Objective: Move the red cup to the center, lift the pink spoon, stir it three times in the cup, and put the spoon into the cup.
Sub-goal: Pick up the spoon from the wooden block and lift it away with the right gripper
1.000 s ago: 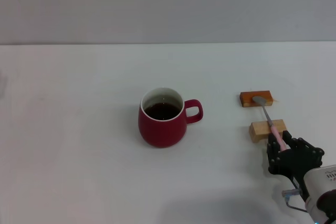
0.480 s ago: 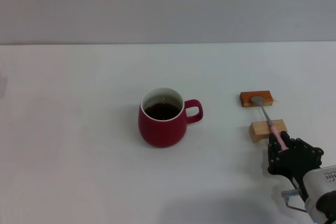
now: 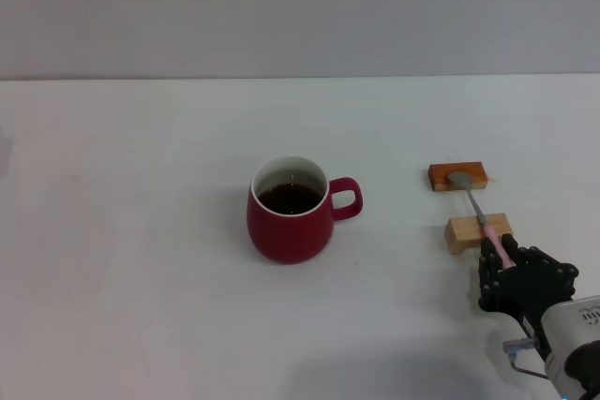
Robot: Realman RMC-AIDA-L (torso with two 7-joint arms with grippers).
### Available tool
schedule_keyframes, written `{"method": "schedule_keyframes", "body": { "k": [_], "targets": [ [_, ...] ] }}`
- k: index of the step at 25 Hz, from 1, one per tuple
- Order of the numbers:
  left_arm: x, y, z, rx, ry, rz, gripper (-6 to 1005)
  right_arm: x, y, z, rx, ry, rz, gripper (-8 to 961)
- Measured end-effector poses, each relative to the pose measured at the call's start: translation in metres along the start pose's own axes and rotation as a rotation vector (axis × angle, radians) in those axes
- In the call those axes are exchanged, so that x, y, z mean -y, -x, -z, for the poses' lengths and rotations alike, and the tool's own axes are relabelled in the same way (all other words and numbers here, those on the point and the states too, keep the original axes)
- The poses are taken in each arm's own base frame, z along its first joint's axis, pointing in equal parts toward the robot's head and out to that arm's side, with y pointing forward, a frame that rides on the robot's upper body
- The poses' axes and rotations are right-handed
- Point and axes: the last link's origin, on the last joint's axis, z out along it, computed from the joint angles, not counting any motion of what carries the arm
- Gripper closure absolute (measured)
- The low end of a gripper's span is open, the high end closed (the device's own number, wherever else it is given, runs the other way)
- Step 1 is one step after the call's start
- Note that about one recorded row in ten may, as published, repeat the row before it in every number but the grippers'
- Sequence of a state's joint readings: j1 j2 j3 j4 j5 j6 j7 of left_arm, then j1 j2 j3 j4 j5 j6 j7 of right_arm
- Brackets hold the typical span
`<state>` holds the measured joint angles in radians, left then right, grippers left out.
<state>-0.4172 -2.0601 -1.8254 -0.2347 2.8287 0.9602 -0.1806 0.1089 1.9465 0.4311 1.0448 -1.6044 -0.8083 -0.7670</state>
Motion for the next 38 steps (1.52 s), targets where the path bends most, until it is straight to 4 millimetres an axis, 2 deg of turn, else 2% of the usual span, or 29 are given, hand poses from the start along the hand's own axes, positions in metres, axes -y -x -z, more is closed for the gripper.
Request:
{"method": "schedule_keyframes", "body": {
  "k": [38],
  "targets": [
    [0.0008,-0.0001,-0.0001,0.0,-0.001,-0.001,156,-0.001,-0.0007,0.0005,-0.003,0.002,-0.001,799]
  ]
}}
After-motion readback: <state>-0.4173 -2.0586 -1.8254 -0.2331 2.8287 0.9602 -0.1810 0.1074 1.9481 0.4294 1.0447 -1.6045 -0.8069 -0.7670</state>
